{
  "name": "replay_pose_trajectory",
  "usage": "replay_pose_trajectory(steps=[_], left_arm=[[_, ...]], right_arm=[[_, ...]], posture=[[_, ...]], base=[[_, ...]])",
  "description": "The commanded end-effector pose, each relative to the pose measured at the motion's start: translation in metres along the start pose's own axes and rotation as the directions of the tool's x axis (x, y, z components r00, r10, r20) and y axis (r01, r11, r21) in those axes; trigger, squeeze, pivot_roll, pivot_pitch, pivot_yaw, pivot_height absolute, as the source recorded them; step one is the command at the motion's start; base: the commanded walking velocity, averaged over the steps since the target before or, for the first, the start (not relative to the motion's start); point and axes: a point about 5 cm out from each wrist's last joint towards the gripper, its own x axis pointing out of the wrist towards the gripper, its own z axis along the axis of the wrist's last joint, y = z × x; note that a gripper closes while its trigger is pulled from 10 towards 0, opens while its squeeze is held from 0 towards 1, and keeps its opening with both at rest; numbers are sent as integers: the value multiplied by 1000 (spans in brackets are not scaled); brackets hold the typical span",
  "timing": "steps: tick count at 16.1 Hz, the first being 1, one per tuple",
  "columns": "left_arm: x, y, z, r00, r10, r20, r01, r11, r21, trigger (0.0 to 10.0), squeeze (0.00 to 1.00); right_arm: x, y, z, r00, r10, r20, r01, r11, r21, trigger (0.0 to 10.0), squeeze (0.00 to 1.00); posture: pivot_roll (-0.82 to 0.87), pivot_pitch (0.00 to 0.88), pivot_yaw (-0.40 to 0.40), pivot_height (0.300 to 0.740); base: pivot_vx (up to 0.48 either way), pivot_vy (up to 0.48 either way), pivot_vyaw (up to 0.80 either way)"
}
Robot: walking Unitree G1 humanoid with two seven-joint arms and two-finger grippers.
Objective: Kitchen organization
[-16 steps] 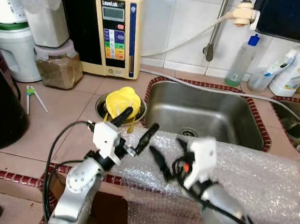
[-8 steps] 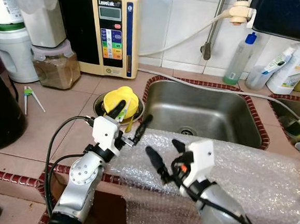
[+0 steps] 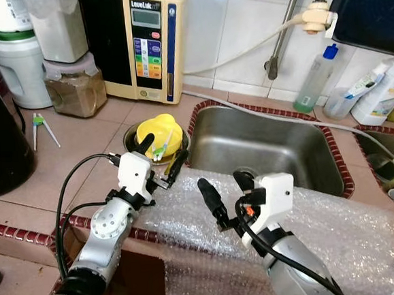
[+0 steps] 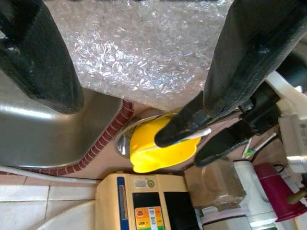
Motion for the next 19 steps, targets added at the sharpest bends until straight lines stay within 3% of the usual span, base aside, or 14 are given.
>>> replay_pose_trajectory(steps=[1,8,14,19], left_arm=[[4,-2,0,1000,-24,0,24,1000,16,10000,0],[5,14,-7,998,48,-35,-47,998,40,10000,0],[3,28,3,994,107,37,-109,992,67,10000,0],[-6,21,-12,993,116,-19,-115,993,12,10000,0]], right_arm=[[-2,-1,6,1000,-8,14,8,1000,-14,10000,0],[-1,3,4,1000,-1,8,1,999,-36,10000,0],[1,1,6,1000,-5,20,7,998,-56,10000,0],[2,1,3,1000,13,6,-13,998,-61,10000,0]], posture=[[48,0,-112,740],[53,0,-104,740],[66,0,-109,740],[70,0,-118,740]], base=[[0,0,0],[0,0,0],[0,0,0],[0,0,0]])
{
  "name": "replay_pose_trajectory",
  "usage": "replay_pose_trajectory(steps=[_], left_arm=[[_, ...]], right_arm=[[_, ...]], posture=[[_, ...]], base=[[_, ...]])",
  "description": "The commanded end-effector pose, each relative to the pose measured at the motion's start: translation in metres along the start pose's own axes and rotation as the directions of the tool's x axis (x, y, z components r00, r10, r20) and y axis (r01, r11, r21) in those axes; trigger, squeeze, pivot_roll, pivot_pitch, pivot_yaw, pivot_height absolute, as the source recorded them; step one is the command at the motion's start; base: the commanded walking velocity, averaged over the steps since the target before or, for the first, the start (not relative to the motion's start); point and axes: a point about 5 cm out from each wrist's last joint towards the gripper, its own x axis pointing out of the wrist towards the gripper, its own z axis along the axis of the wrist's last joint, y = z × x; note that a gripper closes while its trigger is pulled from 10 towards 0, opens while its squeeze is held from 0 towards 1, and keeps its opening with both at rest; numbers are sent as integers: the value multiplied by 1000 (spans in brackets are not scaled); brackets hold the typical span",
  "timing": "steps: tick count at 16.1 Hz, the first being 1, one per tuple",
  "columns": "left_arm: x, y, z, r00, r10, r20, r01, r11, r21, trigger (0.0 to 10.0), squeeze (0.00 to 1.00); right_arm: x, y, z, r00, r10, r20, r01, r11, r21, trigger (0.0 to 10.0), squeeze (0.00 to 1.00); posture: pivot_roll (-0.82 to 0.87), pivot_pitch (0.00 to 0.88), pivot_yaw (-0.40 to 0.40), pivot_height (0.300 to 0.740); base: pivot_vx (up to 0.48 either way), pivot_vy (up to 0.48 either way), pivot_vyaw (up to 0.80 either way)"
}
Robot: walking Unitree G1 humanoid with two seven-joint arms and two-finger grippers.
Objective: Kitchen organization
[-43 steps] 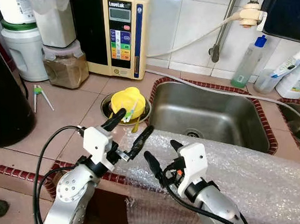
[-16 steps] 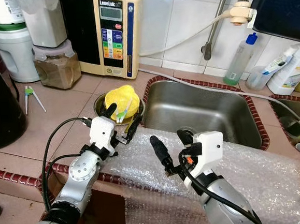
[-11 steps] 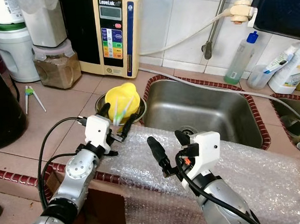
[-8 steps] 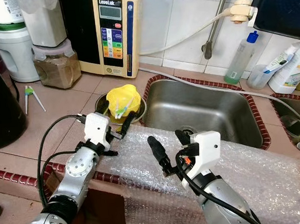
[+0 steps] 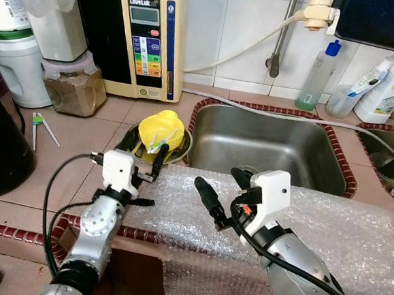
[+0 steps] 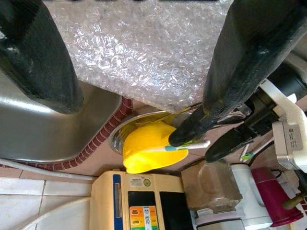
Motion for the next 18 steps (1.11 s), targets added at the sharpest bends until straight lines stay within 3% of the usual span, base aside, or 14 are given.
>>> replay_pose_trajectory(steps=[1,6,7,8,9,18], left_arm=[[1,-6,-2,1000,-31,-3,31,999,-21,10000,0],[5,-7,-2,999,-34,-18,32,998,-59,10000,0],[8,-8,-1,999,-32,-17,30,996,-83,3490,0],[8,-8,-1,999,-32,-17,31,996,-84,2980,0],[8,-9,-2,999,-29,-21,27,995,-95,0,0],[15,-12,2,1000,-14,-5,13,996,-88,0,0]], right_arm=[[1,-3,1,1000,1,0,-1,1000,-12,10000,0],[4,-3,5,1000,13,8,-13,1000,-19,10000,0],[4,-4,5,1000,14,9,-14,1000,-21,10000,0],[4,-4,5,1000,13,9,-13,1000,-21,10000,0],[4,-4,5,1000,12,8,-11,1000,-21,10000,0],[-1,-6,2,1000,-22,1,22,1000,-14,10000,0]], posture=[[68,0,-124,740],[65,0,-134,740],[65,0,-137,740],[65,0,-137,740],[62,0,-134,740],[39,0,-110,740]], base=[[0,0,0],[0,0,0],[0,0,0],[0,0,0],[0,0,0],[0,0,0]])
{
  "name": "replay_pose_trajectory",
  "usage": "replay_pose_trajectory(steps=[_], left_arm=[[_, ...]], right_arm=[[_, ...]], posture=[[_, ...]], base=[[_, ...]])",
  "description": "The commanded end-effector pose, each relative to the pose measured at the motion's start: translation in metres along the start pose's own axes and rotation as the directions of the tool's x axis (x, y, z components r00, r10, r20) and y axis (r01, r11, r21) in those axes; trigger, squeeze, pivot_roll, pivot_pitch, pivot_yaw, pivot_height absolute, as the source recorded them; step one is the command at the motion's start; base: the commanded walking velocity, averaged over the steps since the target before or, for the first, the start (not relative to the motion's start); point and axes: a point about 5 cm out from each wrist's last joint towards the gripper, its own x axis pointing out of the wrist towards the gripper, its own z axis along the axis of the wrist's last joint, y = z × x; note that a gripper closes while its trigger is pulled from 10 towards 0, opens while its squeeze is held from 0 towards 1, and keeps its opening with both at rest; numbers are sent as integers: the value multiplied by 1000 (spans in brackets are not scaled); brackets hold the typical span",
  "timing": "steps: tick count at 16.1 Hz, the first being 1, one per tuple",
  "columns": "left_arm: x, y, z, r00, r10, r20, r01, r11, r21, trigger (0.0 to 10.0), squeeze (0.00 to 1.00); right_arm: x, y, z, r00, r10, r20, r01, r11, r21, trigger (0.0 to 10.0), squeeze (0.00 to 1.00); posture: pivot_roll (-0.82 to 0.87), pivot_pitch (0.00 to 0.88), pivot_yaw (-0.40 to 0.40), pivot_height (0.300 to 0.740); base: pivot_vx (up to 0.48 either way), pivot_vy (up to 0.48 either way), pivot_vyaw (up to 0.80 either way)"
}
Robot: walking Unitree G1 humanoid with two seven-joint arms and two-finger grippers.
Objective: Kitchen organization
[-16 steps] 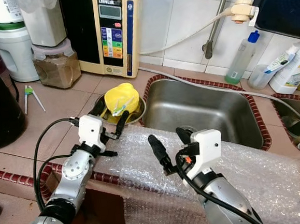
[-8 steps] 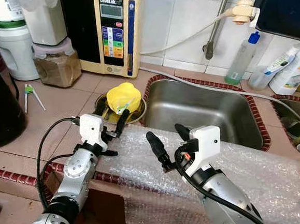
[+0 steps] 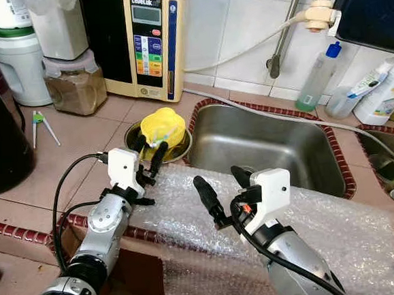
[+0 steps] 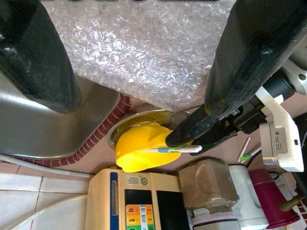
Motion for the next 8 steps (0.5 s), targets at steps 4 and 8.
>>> replay_pose_trajectory(steps=[4,8], left_arm=[[8,-3,7,1000,-3,24,2,1000,14,0,0],[9,-2,9,999,-5,37,4,1000,22,0,0]], right_arm=[[-3,-6,-2,999,-41,-5,41,999,-6,10000,0],[-3,-6,-5,999,-45,-8,45,999,-3,10000,0]], posture=[[42,0,-102,740],[51,0,-96,740]], base=[[0,0,0],[0,0,0]])
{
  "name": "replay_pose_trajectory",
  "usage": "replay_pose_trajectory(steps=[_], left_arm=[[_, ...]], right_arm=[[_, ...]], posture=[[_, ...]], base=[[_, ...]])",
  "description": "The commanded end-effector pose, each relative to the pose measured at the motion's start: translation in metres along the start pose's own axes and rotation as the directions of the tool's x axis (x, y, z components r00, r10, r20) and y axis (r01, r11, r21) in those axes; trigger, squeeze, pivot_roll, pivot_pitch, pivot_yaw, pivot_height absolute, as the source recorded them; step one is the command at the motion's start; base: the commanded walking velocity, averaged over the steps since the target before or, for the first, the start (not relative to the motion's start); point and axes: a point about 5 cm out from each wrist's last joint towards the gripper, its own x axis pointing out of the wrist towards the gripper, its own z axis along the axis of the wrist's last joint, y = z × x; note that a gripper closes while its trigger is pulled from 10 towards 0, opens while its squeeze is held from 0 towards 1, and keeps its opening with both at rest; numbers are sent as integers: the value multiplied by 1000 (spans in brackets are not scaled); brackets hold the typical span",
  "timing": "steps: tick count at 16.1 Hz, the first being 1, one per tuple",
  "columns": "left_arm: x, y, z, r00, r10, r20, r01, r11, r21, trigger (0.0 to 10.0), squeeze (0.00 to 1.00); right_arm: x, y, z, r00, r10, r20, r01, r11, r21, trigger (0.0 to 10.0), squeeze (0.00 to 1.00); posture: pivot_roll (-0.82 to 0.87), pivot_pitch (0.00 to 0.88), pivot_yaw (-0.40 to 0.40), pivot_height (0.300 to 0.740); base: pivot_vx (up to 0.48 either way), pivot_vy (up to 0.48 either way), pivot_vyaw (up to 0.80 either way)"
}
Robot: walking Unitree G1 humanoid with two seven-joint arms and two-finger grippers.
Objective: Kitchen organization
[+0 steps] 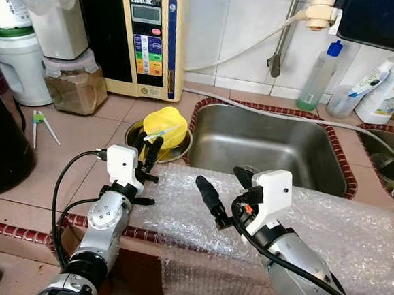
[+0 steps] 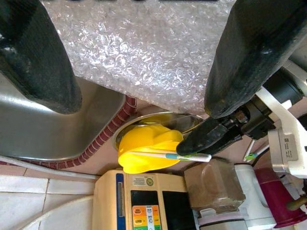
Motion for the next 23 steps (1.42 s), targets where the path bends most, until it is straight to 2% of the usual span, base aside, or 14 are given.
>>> replay_pose_trajectory(steps=[1,2,3,4,8,9,10,18,23], left_arm=[[5,-4,5,1000,-20,20,19,1000,15,1294,0],[5,-5,5,999,-25,23,24,1000,17,3216,0],[5,-6,6,999,-39,27,38,999,21,8745,0],[5,-8,6,998,-49,28,48,999,26,10000,0],[2,-11,3,999,-50,20,50,998,44,10000,0],[1,-8,1,1000,-18,13,18,999,41,10000,63],[0,-7,1,1000,-12,13,11,1000,19,10000,1000],[-1,-16,7,995,-67,72,65,998,25,10000,1000],[-14,-17,-3,998,-54,41,55,998,-31,10000,1000]], right_arm=[[-1,-4,-3,1000,-19,-11,19,1000,-4,10000,0],[-1,-4,-3,1000,-20,-11,20,1000,-4,10000,0],[-1,-5,-4,1000,-20,-12,20,1000,-4,10000,0],[0,-4,-4,1000,-20,-13,20,1000,-4,10000,0],[0,-4,-6,1000,-22,-11,21,1000,-7,10000,0],[1,-4,-6,1000,-21,-10,21,1000,-9,10000,0],[1,-5,-5,1000,-21,-9,21,1000,-11,10000,0],[1,-5,-7,1000,-20,-8,20,1000,-18,10000,0],[1,-5,-8,1000,-17,-13,17,1000,-27,10000,0]], posture=[[54,0,-94,740],[54,0,-94,740],[54,0,-91,740],[56,0,-90,740],[53,0,-89,740],[52,0,-88,740],[52,0,-88,740],[50,0,-84,740],[49,0,-84,740]], base=[[0,0,0],[0,0,0],[0,0,0],[0,0,0],[0,0,0],[0,0,0],[0,0,0],[0,0,0],[0,0,0]])
